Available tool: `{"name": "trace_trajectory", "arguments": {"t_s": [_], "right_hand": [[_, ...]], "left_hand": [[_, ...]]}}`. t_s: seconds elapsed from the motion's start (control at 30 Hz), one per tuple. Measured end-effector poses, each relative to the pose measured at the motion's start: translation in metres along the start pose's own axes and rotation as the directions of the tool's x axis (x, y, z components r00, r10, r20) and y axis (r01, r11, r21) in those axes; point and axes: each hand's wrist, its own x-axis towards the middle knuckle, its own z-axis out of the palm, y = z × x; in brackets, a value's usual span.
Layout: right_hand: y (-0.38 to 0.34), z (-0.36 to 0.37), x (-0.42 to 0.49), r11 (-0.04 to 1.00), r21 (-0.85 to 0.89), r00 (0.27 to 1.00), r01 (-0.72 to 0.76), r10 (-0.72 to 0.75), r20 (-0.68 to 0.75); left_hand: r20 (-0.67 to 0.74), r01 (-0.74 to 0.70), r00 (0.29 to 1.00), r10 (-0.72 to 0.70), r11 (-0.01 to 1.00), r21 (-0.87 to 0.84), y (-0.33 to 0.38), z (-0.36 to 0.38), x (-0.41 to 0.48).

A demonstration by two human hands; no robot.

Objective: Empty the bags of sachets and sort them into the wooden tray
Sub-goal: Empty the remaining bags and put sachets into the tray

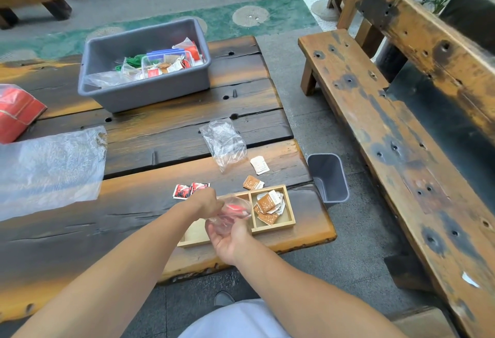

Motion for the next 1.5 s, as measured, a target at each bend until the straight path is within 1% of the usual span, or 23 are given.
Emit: {"name": "trace_trajectory", "arguments": {"t_s": [0.1, 0.27, 0.53, 0.83, 1.03, 1.13, 1.17, 1.23, 1.3, 1.43, 1.5], "right_hand": [[-0.001, 0.0, -0.002, 1.0, -0.03, 1.0, -0.01, 0.01, 0.002], [-0.001, 0.004, -0.002, 0.999, -0.011, 0.999, -0.032, 0.032, 0.014], [0.001, 0.016, -0.008, 1.0, -0.011, 0.999, -0.011, 0.012, 0.052], [0.002, 0.032, -0.024, 0.999, 0.037, 0.998, -0.028, 0.026, 0.062], [0.001, 0.051, -0.033, 1.0, 0.018, 0.995, -0.017, 0.015, 0.098], [-0.003, 0.06, -0.035, 1.0, -0.003, 0.992, -0.022, 0.022, 0.12], [-0.006, 0.062, -0.033, 1.0, -0.016, 0.991, -0.025, 0.026, 0.13], [-0.013, 0.065, -0.027, 0.999, -0.038, 0.986, -0.019, 0.025, 0.162], [-0.023, 0.068, -0.018, 0.998, -0.06, 0.984, -0.006, 0.017, 0.178], [-0.047, 0.08, 0.004, 0.986, -0.164, 0.983, 0.042, -0.012, 0.182], [-0.057, 0.089, 0.018, 0.973, -0.204, 0.98, 0.106, -0.068, 0.186]], "left_hand": [[-0.002, -0.003, 1.0, 0.003, 1.0, -0.004, 0.001, -0.002, 0.0], [-0.034, -0.01, 0.999, 0.01, 1.0, 0.009, 0.003, -0.007, -0.004], [-0.107, -0.026, 0.994, 0.025, 1.0, -0.01, 0.007, -0.022, -0.008], [-0.129, -0.03, 0.991, 0.021, 0.998, -0.063, 0.006, -0.04, -0.014], [-0.115, -0.02, 0.993, 0.008, 0.995, -0.102, 0.007, -0.065, -0.014], [-0.196, -0.042, 0.98, 0.019, 0.993, -0.114, 0.008, -0.075, -0.014], [-0.244, -0.058, 0.969, 0.024, 0.99, -0.129, 0.008, -0.078, -0.014], [-0.338, -0.093, 0.941, 0.015, 0.972, -0.215, 0.006, -0.079, -0.011], [-0.388, -0.108, 0.921, -0.018, 0.948, -0.3, 0.004, -0.077, -0.009], [-0.39, -0.102, 0.917, -0.088, 0.891, -0.442, -0.008, -0.075, 0.005], [-0.382, -0.128, 0.919, -0.1, 0.84, -0.527, -0.013, -0.078, 0.015]]}}
